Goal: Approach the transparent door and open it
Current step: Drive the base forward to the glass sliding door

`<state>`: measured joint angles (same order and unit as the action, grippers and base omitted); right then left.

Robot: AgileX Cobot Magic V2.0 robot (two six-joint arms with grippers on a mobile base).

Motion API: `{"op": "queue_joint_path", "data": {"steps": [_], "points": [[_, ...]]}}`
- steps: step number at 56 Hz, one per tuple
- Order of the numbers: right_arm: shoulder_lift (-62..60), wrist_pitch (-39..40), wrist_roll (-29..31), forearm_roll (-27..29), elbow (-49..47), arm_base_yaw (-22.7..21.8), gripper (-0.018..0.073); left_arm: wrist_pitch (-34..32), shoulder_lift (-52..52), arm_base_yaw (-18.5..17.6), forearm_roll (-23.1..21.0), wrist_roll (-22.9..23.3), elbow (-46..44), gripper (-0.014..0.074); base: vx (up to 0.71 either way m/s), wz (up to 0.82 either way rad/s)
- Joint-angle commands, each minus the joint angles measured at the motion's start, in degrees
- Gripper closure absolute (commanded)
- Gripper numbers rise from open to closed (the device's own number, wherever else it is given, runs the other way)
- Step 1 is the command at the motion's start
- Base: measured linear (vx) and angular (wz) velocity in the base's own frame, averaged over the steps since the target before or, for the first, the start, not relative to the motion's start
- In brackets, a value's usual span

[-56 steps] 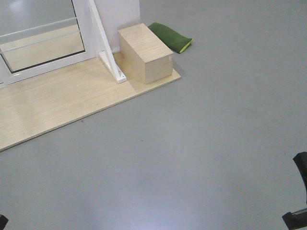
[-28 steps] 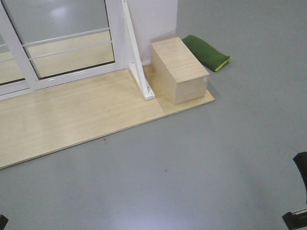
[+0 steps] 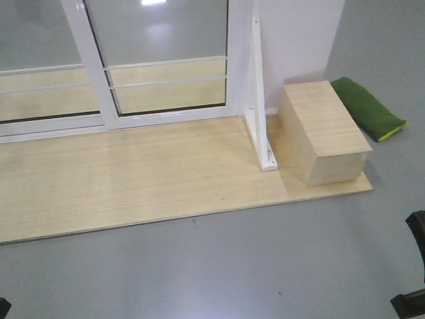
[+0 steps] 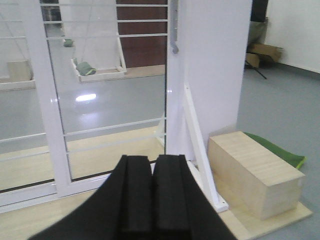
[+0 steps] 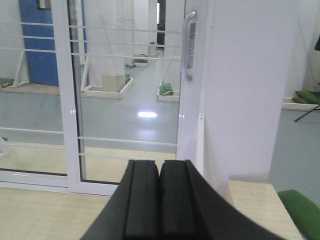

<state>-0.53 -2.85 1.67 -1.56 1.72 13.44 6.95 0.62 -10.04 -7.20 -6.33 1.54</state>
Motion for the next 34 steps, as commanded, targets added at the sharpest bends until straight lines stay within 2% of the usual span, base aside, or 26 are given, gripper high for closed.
{"op": "queue_joint_path", "data": {"steps": [1,19,34], "points": [[-0.9,4.5,0.1,-0.1,0.1,-0.4,0.0565,-4.6,0.8,-0.2,-0.6,0.2,-1.4,0.0603,0.38,0.48],[-0.9,4.5,0.1,-0.1,0.1,-0.4,0.0565,-4.6,0.8,-0.2,-0.6,0.2,-1.4,0.0603,0.37,0.39],[-0.9,4.5,0.1,-0.1,0.1,-0.4,0.0565,-4.6,0.8,-0.2,-0.6,0.2,-1.4,0.0603,0.37,0.06]]}}
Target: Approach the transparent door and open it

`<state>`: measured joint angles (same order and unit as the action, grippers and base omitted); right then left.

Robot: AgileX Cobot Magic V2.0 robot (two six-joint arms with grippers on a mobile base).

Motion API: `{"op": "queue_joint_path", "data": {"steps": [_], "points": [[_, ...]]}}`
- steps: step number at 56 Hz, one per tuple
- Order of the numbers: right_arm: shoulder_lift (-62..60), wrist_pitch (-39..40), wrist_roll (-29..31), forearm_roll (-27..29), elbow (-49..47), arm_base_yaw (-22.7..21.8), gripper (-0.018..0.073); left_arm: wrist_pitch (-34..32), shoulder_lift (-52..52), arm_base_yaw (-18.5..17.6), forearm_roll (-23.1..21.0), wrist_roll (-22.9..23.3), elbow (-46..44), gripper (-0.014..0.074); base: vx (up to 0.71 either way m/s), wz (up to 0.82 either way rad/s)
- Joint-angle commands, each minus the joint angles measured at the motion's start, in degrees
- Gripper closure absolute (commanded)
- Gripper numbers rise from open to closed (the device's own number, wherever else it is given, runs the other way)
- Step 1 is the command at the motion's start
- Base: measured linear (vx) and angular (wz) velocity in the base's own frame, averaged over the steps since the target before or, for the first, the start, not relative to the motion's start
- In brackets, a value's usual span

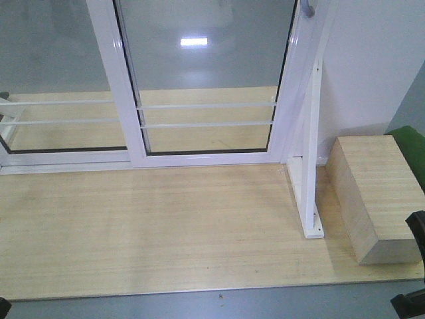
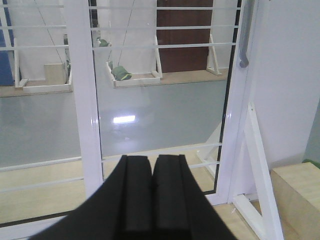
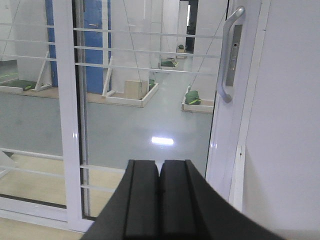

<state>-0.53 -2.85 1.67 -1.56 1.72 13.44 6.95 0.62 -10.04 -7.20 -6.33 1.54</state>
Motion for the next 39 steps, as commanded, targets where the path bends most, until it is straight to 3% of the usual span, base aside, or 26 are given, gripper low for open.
{"op": "queue_joint_path", "data": {"steps": [1,39], "points": [[-0.9,4.5,0.1,-0.1,0.1,-0.4,0.0565,-4.6,0.8,-0.2,-0.6,0.2,-1.4,0.0603,0.37,-0.11],[-0.9,4.4,0.1,-0.1,0.1,-0.4,0.0565,-4.6,0.8,-0.2,-0.6,0.2,-1.4,0.0603,0.35,0.02]]}}
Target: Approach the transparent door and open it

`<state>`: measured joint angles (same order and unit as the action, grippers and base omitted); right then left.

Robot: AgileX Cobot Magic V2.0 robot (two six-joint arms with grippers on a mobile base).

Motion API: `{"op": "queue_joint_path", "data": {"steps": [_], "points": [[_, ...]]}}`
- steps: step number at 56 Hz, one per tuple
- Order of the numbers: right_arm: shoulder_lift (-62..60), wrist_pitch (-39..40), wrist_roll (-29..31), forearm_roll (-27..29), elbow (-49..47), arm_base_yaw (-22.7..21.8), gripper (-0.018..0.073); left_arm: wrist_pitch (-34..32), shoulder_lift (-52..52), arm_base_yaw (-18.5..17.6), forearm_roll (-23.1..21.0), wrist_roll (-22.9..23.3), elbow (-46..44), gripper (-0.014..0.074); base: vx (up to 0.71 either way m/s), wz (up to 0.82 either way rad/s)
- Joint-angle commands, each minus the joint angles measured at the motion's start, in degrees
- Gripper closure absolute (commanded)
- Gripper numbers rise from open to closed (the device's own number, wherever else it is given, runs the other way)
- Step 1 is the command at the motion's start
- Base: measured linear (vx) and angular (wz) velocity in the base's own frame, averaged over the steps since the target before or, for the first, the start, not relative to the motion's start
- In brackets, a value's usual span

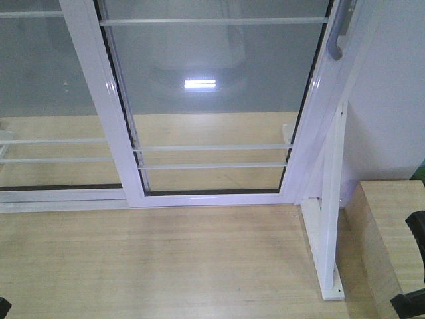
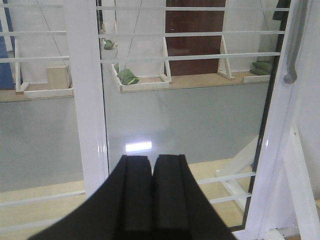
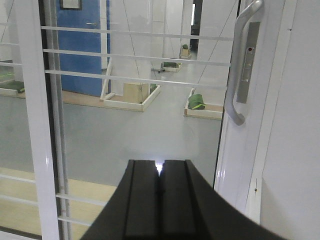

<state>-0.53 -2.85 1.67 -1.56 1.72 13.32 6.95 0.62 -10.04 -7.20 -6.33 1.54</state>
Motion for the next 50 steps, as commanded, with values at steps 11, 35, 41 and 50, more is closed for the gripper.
{"op": "queue_joint_path", "data": {"steps": [11,35,41,50], "points": [[-0.9,4.4,0.1,-0.1,0.1,-0.3,0.0565,-4.6,0.8,-0.2,-0.6,0.2,-1.4,0.0603,0.29,0.02],[-0.9,4.4,0.1,-0.1,0.1,-0.3,0.0565,-4.6,0.8,-0.2,-0.6,0.2,-1.4,0.0603,0.17,-0.02],[-0.9,4.4,0.1,-0.1,0.1,-0.3,0.0565,-4.6,0.8,-0.2,-0.6,0.2,-1.4,0.0603,0.08,0.0],[-0.9,4.4,0.1,-0.1,0.1,-0.3,0.0565,-4.6,0.8,-0.2,-0.6,0.2,-1.4,0.0603,0.06,0.0]]}}
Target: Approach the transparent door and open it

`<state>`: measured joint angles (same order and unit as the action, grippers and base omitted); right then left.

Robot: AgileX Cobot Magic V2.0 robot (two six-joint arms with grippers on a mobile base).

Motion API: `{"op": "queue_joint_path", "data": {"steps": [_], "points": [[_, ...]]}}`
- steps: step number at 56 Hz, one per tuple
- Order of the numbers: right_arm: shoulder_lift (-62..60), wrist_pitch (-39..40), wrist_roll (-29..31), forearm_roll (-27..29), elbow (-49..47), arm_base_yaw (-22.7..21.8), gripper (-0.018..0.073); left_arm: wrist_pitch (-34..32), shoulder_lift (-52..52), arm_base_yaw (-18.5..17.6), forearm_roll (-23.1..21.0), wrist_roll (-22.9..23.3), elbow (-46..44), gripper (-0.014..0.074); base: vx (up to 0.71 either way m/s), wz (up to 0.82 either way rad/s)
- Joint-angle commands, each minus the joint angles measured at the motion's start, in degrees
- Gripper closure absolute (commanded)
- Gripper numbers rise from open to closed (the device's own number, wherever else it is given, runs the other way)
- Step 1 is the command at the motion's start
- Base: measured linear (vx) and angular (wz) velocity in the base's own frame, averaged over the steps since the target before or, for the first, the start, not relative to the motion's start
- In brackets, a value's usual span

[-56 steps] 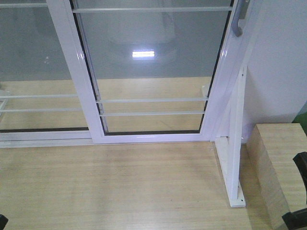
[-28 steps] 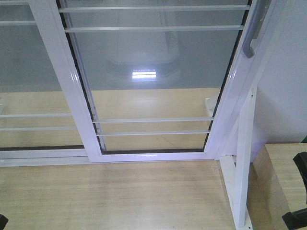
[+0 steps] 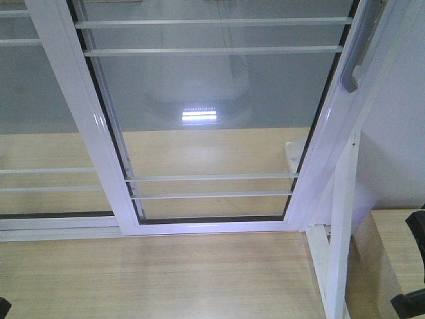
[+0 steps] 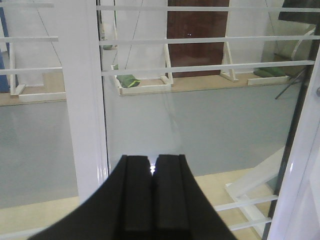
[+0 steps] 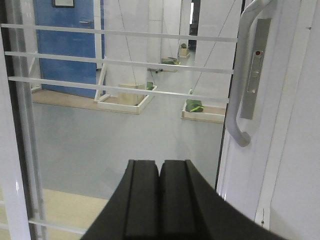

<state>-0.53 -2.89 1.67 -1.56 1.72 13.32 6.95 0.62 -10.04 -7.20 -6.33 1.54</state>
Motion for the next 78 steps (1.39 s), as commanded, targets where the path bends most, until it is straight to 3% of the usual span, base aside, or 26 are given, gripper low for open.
{"op": "queue_joint_path", "data": {"steps": [1,78], "points": [[-0.9,4.5,0.1,-0.1,0.1,-0.3,0.0565,-4.6,0.8,-0.2,-0.6,0.2,-1.4,0.0603,0.05,0.0],[0.4,4.6,0.1,-0.1,0.1,-0.3,0.0565,-4.5,0.8,-0.2,-0.6,0.2,-1.4,0.0603,0.04,0.0]]}}
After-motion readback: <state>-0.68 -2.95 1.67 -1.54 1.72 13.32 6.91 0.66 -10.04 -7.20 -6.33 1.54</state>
